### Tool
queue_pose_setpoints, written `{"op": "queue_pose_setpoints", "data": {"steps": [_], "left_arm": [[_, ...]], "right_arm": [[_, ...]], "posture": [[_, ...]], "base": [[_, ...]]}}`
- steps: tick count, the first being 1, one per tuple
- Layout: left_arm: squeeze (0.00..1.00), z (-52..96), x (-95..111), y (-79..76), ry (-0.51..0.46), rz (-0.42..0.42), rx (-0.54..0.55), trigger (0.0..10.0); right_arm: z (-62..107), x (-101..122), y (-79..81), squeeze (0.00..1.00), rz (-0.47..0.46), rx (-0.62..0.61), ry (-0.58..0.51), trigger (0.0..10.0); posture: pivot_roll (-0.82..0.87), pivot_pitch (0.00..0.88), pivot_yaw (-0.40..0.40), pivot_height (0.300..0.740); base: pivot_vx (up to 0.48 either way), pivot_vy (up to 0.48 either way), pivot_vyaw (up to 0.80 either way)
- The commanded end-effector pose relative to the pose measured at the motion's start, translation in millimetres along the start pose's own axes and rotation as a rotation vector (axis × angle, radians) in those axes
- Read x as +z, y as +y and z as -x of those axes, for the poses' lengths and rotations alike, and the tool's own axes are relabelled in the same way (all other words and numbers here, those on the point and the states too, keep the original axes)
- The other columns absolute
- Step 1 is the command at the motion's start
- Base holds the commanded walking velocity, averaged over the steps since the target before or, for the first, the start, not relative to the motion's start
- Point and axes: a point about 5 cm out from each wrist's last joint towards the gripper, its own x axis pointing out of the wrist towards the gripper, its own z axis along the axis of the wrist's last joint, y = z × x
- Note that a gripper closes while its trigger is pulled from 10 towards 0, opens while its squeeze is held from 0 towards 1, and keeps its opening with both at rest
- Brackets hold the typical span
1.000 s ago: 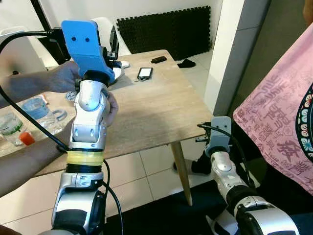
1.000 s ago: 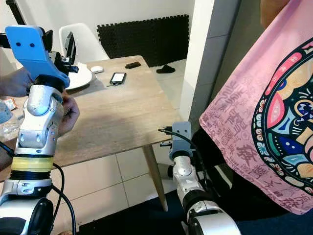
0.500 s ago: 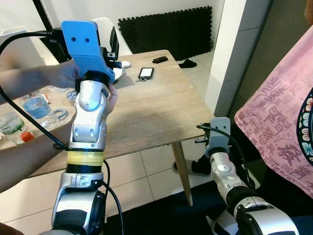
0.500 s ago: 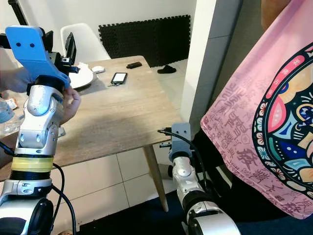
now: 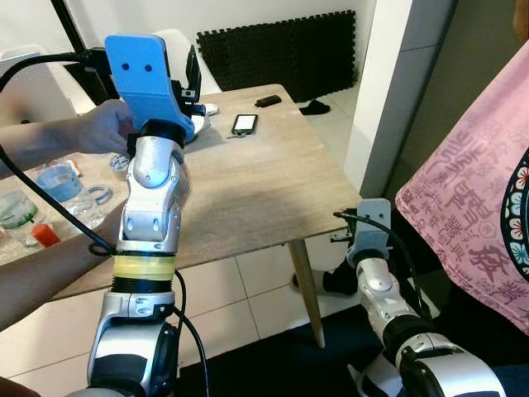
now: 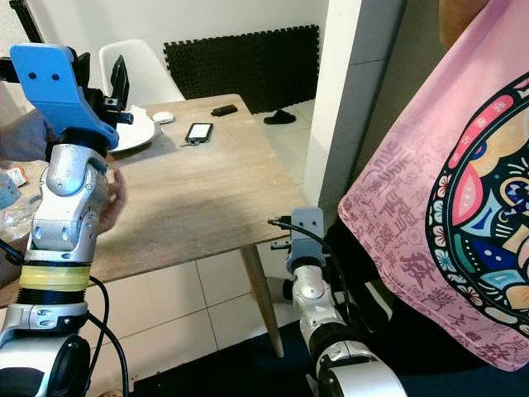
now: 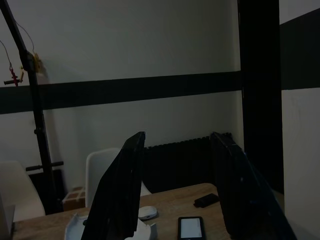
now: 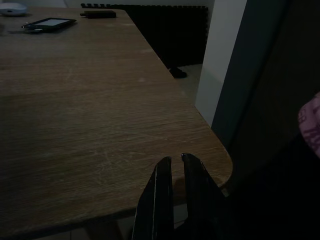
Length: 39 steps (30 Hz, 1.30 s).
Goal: Restocking fridge
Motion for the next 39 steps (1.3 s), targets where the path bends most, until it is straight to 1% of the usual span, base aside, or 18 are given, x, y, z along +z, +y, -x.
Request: {"op": "queue_pose_setpoints", "data": {"steps": [1,39], "left_arm": [[0.00,1.9,-3.1,3.4,0.018,-0.012,0.007,10.0],[0.00,1.3,-3.2,4.6,0.020,-0.013,0.009,10.0]], "right_arm": [[2.2,-7.8,0.8,0.00,0.010,0.000,0.037,10.0],[2.3,-8.4,0.8,0.00,0.010,-0.002,0.041,10.0]], "posture": [[0.08,0.000,0.033,0.740],[0.08,0.000,0.035,0.740]], "base": [[0.000,0.000,0.00],[0.000,0.000,0.00]]}}
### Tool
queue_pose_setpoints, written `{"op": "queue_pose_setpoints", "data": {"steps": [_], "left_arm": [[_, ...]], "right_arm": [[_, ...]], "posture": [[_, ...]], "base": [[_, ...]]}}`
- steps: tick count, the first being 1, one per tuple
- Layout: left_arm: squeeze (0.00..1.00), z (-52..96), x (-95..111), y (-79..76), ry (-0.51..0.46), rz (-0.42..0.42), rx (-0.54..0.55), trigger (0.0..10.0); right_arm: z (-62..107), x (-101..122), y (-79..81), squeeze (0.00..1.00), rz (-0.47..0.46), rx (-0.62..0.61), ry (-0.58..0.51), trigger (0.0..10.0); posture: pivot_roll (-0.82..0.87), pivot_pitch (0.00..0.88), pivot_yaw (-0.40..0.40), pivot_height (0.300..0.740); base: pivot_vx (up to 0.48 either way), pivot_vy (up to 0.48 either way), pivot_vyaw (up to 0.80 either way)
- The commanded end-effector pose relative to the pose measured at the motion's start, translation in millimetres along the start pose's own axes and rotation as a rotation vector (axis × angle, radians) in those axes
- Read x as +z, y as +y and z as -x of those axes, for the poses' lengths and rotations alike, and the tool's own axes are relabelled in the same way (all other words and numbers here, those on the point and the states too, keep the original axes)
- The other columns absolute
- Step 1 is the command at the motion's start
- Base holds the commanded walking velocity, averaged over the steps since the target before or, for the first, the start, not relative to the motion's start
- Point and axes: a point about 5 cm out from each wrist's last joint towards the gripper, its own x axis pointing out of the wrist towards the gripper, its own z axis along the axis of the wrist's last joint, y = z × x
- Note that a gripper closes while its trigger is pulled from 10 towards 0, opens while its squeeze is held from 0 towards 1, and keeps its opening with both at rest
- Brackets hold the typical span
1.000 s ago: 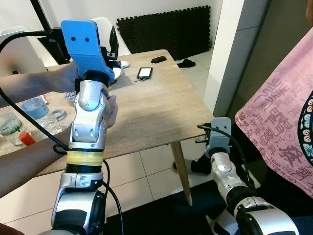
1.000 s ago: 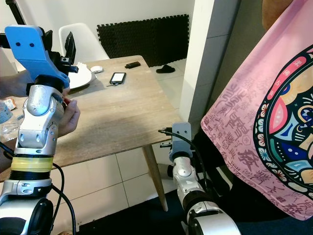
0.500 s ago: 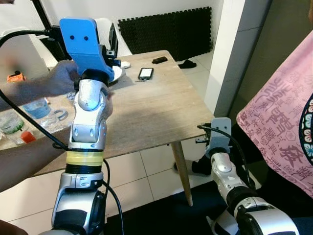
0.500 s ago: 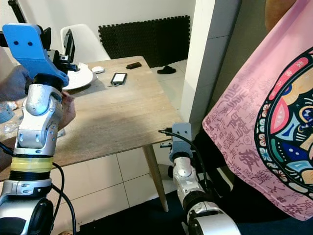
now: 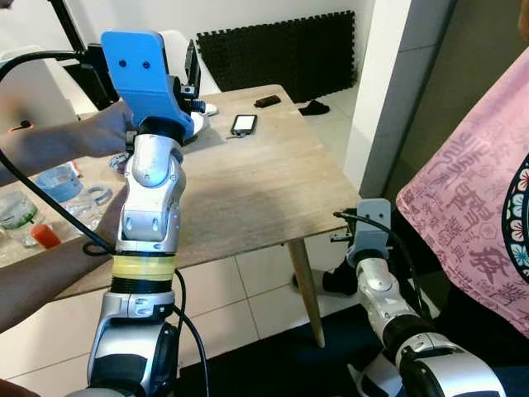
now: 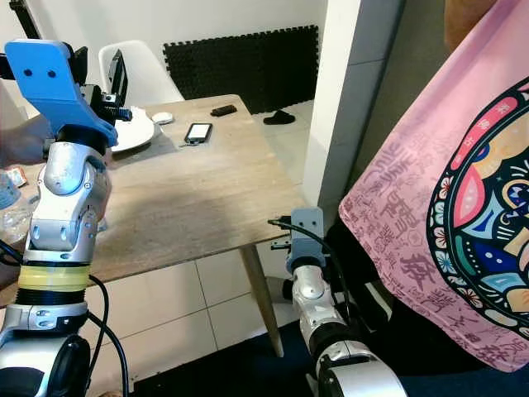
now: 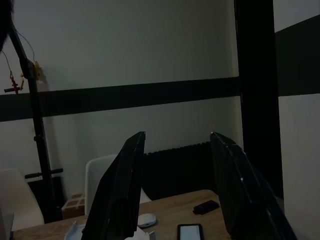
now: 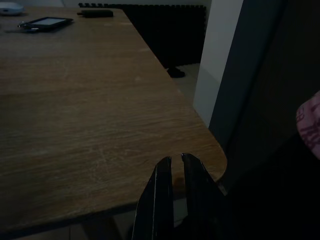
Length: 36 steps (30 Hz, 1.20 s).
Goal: Restocking fridge
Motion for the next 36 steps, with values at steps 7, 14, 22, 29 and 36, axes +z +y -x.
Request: {"op": "queue_pose_setpoints", "data": {"steps": [7,14,22,29,36], "left_arm": [[0.00,1.5,-9.2,5.3,0.046,-0.008,0.009,10.0],[0.00,2.3,-9.2,4.1,0.045,-0.008,0.008,10.0],[0.00,3.1,-8.7,4.1,0.044,-0.009,0.010,10.0],[0.00,3.8,-8.8,4.5,0.044,-0.009,0.011,10.0],[0.00,3.9,-8.8,3.4,0.044,-0.008,0.009,10.0]], "right_arm": [[1.6,-6.2,1.4,0.00,0.008,0.001,0.033,10.0],[1.7,-6.4,0.9,0.00,0.009,0.002,0.033,10.0],[1.8,-6.8,1.3,0.00,0.013,0.006,0.034,10.0],[2.2,-7.7,1.9,0.00,0.016,0.008,0.037,10.0],[2.6,-8.7,1.3,0.00,0.015,0.006,0.039,10.0]], "posture": [[0.08,0.000,0.035,0.740],[0.08,0.000,0.034,0.740],[0.08,0.000,0.033,0.740],[0.08,0.000,0.031,0.740],[0.08,0.000,0.033,0.740]], "base": [[0.000,0.000,0.00],[0.000,0.000,0.00],[0.000,0.000,0.00],[0.000,0.000,0.00],[0.000,0.000,0.00]]}}
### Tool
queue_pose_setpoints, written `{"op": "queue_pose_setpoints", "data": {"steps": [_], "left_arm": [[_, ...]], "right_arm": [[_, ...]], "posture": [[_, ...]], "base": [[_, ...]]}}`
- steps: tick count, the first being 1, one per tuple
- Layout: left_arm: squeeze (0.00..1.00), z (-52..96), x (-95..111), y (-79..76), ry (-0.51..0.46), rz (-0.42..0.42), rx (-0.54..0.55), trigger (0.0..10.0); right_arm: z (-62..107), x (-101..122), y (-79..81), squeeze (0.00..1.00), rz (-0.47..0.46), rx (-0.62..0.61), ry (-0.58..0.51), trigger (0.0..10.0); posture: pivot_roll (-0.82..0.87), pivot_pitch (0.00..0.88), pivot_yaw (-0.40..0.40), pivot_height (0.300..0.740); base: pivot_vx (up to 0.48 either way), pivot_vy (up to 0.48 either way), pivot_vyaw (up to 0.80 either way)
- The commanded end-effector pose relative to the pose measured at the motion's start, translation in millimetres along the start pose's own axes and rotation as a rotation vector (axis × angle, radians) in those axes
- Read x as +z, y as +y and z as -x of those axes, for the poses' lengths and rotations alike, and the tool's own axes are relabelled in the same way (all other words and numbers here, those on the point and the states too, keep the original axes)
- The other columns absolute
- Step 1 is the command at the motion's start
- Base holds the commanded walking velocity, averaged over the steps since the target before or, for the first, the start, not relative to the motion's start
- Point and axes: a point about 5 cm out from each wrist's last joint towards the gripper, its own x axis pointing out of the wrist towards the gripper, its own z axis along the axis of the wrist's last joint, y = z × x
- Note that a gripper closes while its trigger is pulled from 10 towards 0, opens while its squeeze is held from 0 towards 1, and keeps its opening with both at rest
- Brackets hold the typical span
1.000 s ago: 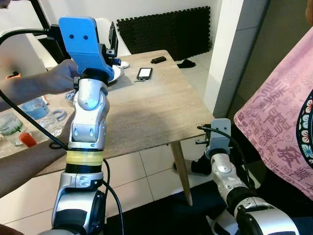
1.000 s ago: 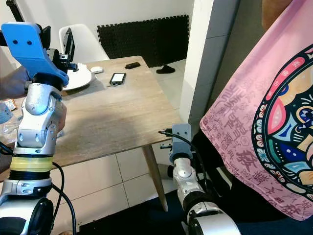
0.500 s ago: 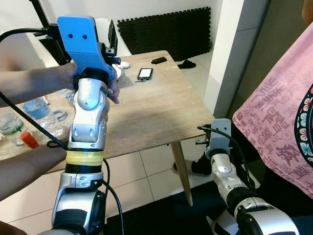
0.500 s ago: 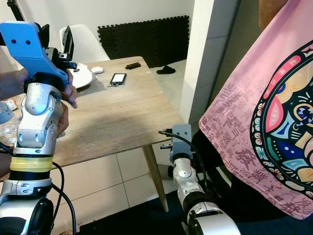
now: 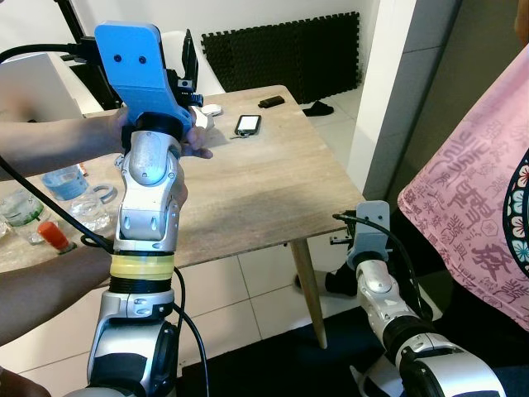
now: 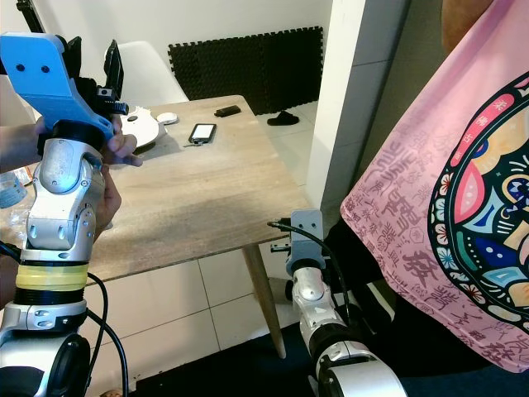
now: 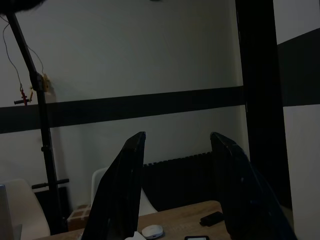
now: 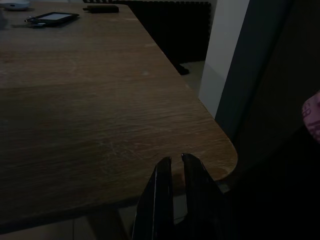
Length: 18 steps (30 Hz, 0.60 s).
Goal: Restocking fridge
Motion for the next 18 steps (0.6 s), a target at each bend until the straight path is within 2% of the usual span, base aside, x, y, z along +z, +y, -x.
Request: {"op": "queue_pose_setpoints", "data": {"steps": [1,18], "left_arm": [[0.00,4.9,-16.3,3.2,0.082,0.004,0.008,10.0],[0.00,5.0,-18.1,5.0,0.091,0.001,0.010,10.0]], "right_arm": [[1.8,-5.9,0.8,0.00,0.012,0.003,0.026,10.0],[1.8,-6.1,0.7,0.00,0.010,0.000,0.029,10.0]], "posture": [[0.08,0.000,0.033,0.740],[0.08,0.000,0.033,0.740]], "base": [[0.000,0.000,0.00],[0.000,0.000,0.00]]}}
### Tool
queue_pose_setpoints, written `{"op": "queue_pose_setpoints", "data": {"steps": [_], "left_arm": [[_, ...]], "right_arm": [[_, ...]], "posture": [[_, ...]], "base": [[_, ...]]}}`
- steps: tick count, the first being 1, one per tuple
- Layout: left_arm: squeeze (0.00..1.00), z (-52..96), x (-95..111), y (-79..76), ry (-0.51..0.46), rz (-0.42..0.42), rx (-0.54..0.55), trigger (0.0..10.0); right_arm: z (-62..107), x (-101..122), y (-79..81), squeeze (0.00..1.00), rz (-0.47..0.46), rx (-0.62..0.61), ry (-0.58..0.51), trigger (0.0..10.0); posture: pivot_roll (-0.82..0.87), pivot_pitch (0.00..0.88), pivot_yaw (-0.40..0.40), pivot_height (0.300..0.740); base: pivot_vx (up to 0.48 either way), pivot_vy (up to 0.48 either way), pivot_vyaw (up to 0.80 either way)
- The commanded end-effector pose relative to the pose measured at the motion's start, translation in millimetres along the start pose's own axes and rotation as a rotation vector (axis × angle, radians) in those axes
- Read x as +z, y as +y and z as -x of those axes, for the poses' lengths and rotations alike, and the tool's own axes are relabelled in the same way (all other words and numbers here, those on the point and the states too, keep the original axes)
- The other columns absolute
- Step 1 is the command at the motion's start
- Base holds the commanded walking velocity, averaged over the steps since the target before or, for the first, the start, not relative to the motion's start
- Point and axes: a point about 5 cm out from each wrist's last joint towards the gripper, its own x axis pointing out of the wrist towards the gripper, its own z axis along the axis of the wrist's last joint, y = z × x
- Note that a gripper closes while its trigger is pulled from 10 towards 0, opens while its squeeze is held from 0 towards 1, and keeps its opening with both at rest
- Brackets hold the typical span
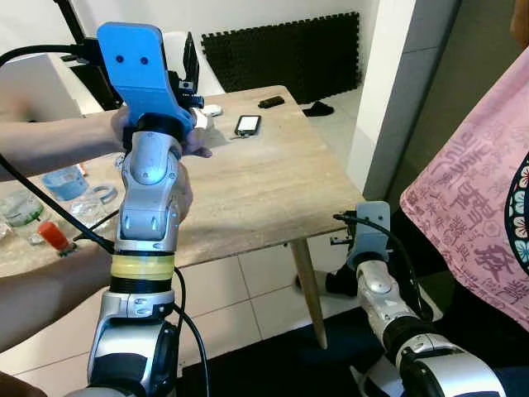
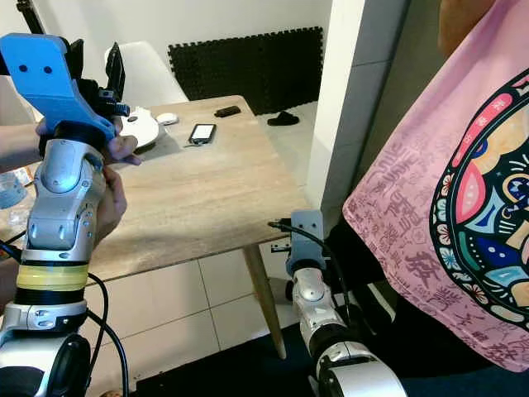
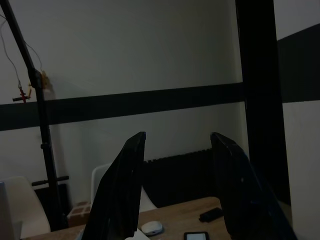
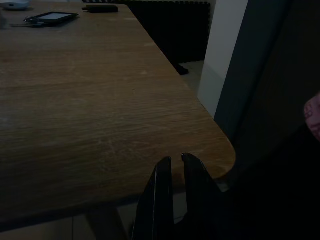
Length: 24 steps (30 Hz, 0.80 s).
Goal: Restocking fridge
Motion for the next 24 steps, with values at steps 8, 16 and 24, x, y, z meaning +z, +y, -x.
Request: {"op": "queue_pose_setpoints", "data": {"steps": [8,16,24], "left_arm": [[0.00,5.7,-14.7,4.8,0.070,0.000,0.014,10.0],[0.00,5.3,-14.7,5.3,0.071,0.000,0.014,10.0],[0.00,5.0,-14.5,5.6,0.071,-0.001,0.015,10.0]], "right_arm": [[2.2,-6.9,0.6,0.00,0.011,0.004,0.029,10.0],[2.1,-6.8,1.0,0.00,0.011,0.003,0.031,10.0],[2.3,-7.2,0.9,0.00,0.013,0.003,0.032,10.0]], "posture": [[0.08,0.000,0.033,0.740],[0.08,0.000,0.033,0.740],[0.08,0.000,0.032,0.740]], "base": [[0.000,0.000,0.00],[0.000,0.000,0.00],[0.000,0.000,0.00]]}}
